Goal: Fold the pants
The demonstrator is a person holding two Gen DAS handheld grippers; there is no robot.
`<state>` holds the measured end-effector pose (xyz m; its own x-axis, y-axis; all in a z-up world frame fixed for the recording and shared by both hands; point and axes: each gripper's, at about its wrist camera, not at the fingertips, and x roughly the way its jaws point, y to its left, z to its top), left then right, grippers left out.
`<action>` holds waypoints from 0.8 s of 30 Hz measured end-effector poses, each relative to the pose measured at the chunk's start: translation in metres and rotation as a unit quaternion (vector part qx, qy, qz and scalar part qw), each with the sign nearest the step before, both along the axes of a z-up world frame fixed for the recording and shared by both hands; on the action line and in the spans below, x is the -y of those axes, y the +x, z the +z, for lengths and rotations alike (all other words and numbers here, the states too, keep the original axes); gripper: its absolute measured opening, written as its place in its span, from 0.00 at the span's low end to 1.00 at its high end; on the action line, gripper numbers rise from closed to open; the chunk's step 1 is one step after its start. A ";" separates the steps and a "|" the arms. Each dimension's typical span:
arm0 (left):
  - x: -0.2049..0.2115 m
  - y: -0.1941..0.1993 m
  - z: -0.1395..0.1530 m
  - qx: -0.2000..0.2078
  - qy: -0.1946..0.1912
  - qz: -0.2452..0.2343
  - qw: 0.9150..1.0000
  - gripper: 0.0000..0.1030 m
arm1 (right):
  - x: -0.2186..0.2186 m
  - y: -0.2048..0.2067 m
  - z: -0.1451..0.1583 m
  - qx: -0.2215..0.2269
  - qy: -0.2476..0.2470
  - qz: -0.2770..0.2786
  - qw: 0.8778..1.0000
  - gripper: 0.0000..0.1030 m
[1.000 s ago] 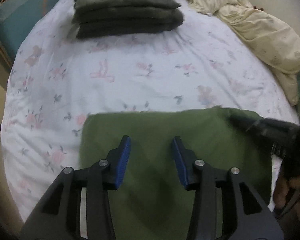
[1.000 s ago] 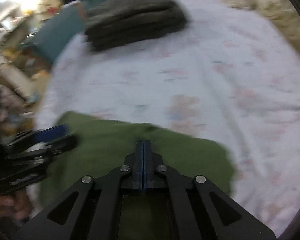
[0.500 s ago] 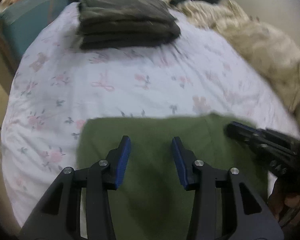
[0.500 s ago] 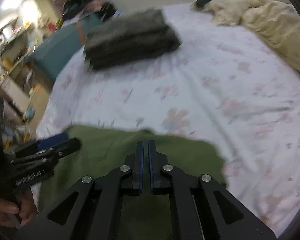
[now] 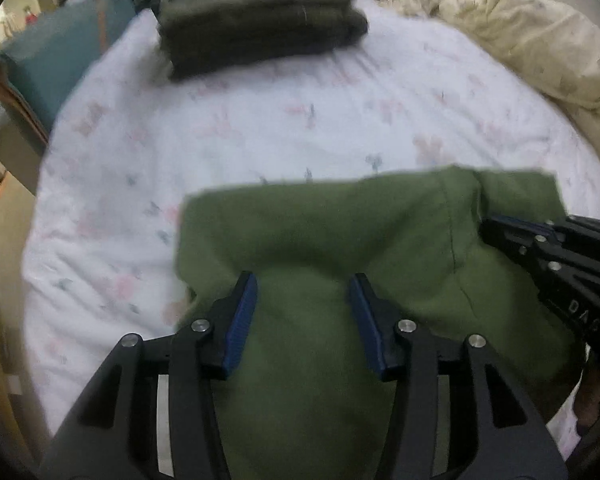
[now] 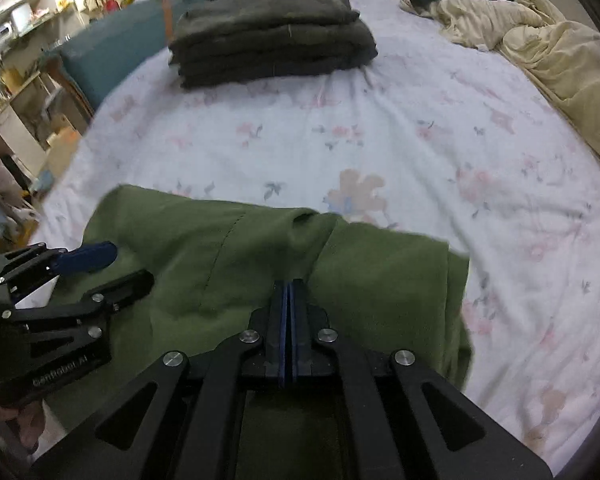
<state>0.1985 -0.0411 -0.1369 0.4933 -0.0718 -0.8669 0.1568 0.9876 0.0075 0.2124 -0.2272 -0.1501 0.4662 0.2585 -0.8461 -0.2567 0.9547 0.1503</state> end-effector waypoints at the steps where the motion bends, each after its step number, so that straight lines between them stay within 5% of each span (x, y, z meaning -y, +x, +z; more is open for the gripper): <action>1: -0.005 -0.003 0.008 0.015 -0.008 0.010 1.000 0.45 | 0.001 -0.004 0.007 0.007 -0.003 -0.002 1.000 0.00; 5: -0.031 -0.007 0.011 0.014 -0.044 0.055 0.997 0.48 | 0.009 -0.021 0.020 0.010 -0.013 -0.029 0.999 0.05; 6: -0.032 -0.004 -0.001 -0.010 -0.026 0.061 0.998 0.49 | 0.012 -0.022 0.014 -0.002 -0.019 -0.044 0.999 0.04; 8: -0.044 0.002 -0.038 -0.095 -0.018 0.092 0.991 0.69 | 0.021 -0.016 -0.009 -0.049 -0.027 -0.069 0.996 0.03; 10: -0.063 0.000 -0.044 -0.104 -0.066 0.125 0.984 0.78 | 0.032 -0.010 -0.016 -0.082 0.000 -0.084 0.993 0.02; 14: -0.083 0.000 -0.020 -0.103 -0.073 0.156 0.980 0.77 | 0.064 -0.015 0.010 -0.090 0.101 -0.111 0.985 0.07; 16: -0.094 -0.008 -0.002 -0.074 -0.069 0.174 0.980 0.79 | 0.088 -0.024 0.026 -0.074 0.148 -0.139 0.976 0.21; 18: -0.109 -0.014 0.014 -0.057 -0.091 0.200 0.974 0.87 | 0.114 -0.032 0.032 -0.073 0.191 -0.179 0.962 0.82; 20: -0.122 -0.022 0.019 -0.054 -0.131 0.220 0.965 0.95 | 0.134 -0.037 0.030 -0.080 0.224 -0.216 0.947 0.91; 24: -0.121 -0.026 0.004 -0.085 -0.182 0.215 0.956 0.98 | 0.145 -0.033 -0.002 -0.146 0.275 -0.235 0.921 0.91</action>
